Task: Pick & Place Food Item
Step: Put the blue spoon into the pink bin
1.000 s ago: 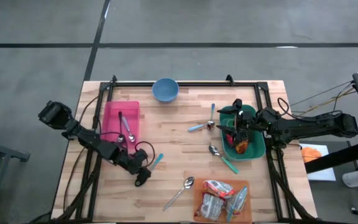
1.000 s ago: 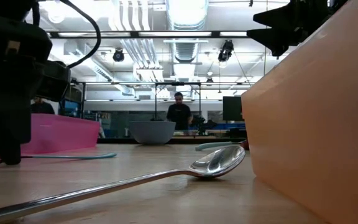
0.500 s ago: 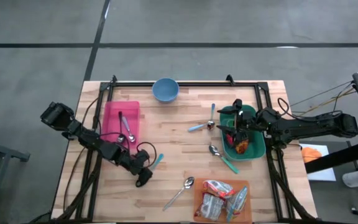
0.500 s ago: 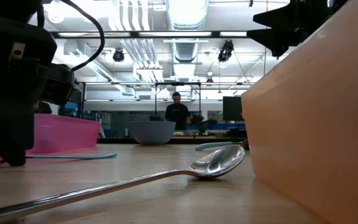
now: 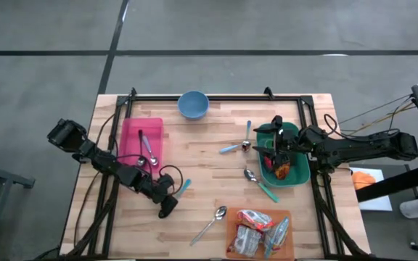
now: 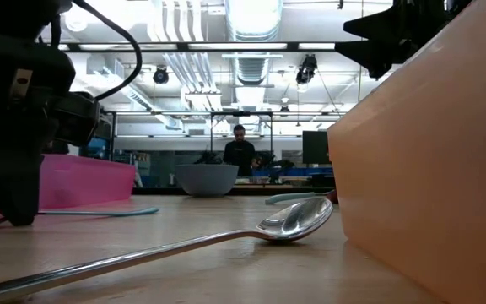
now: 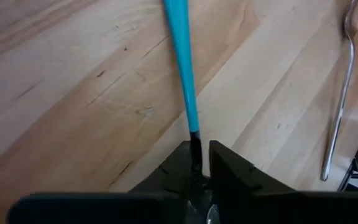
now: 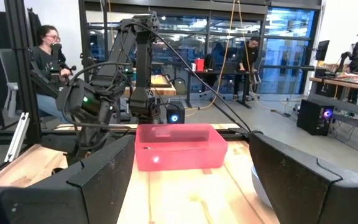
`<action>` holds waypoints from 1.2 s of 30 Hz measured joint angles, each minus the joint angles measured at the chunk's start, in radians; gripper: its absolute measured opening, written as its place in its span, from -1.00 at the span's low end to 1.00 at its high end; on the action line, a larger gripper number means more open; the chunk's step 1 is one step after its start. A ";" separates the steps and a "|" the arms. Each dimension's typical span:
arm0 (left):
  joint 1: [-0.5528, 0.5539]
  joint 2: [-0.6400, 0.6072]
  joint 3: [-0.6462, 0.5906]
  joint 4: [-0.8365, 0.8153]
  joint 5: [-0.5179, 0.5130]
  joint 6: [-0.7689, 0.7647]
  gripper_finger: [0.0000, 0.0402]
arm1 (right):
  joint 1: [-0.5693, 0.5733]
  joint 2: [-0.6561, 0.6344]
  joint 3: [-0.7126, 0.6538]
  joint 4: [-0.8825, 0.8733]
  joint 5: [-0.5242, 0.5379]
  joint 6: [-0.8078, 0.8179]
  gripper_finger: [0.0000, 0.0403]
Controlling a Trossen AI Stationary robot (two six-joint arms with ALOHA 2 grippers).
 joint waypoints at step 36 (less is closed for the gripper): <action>0.008 -0.082 0.013 -0.084 -0.040 -0.003 -0.99 | 0.000 0.000 0.000 -0.003 0.000 -0.001 0.57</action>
